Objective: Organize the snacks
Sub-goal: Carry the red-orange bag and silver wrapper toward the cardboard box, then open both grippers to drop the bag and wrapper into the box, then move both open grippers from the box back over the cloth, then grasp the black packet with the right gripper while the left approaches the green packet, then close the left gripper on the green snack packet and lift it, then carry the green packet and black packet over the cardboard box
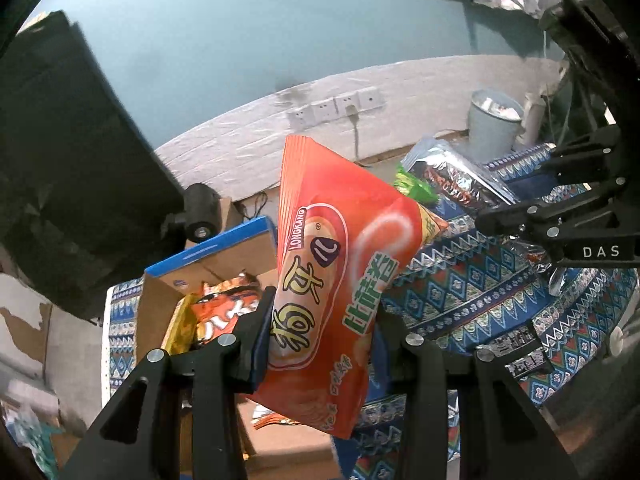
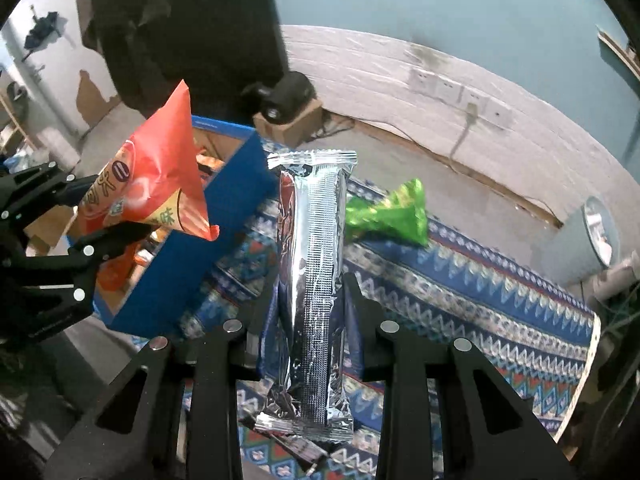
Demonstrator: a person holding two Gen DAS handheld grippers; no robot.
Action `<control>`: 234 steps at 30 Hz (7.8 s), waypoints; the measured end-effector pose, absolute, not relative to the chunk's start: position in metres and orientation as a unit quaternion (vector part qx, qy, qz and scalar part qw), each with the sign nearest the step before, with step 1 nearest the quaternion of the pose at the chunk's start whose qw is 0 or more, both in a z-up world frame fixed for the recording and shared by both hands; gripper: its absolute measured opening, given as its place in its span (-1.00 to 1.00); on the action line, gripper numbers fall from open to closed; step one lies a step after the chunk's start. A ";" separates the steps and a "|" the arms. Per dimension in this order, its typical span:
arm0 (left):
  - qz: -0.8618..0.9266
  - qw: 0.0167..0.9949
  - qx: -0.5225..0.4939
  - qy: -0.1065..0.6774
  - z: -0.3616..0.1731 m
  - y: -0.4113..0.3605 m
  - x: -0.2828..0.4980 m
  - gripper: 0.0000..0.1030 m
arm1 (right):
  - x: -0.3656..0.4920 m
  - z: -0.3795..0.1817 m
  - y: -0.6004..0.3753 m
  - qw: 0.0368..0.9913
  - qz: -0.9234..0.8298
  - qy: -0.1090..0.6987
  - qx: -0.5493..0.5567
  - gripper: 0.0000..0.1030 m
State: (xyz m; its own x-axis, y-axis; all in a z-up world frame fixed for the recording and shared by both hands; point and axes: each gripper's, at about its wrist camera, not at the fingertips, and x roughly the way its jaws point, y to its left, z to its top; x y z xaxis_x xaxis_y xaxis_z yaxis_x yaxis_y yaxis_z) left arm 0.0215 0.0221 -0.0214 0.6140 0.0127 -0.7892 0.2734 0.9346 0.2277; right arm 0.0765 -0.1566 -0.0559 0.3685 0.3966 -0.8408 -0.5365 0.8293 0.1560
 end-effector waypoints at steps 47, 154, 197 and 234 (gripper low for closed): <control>0.088 0.849 0.072 0.516 -0.073 0.199 0.020 -0.04 | 0.113 -0.064 0.046 0.772 0.385 0.500 -0.076 -0.43; -0.166 0.788 0.223 0.550 -0.154 -0.050 -0.005 0.70 | 0.078 -0.201 -0.192 0.702 0.308 0.627 -0.141 0.13; -0.171 0.799 0.285 0.502 -0.181 -0.122 0.181 0.70 | 0.150 -0.149 -0.315 0.799 0.180 0.573 0.017 0.13; -0.139 0.811 0.247 0.511 -0.148 -0.094 0.128 -0.39 | 0.127 -0.134 -0.297 0.818 0.163 0.552 0.003 0.13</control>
State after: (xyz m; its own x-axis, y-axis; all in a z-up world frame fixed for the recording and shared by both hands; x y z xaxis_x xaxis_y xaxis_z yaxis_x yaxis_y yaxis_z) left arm 0.1285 -0.0941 -0.1478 0.4382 0.0268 -0.8985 0.4784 0.8393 0.2583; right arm 0.1274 -0.2967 -0.1337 0.3382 0.2700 -0.9015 -0.2632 0.9469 0.1848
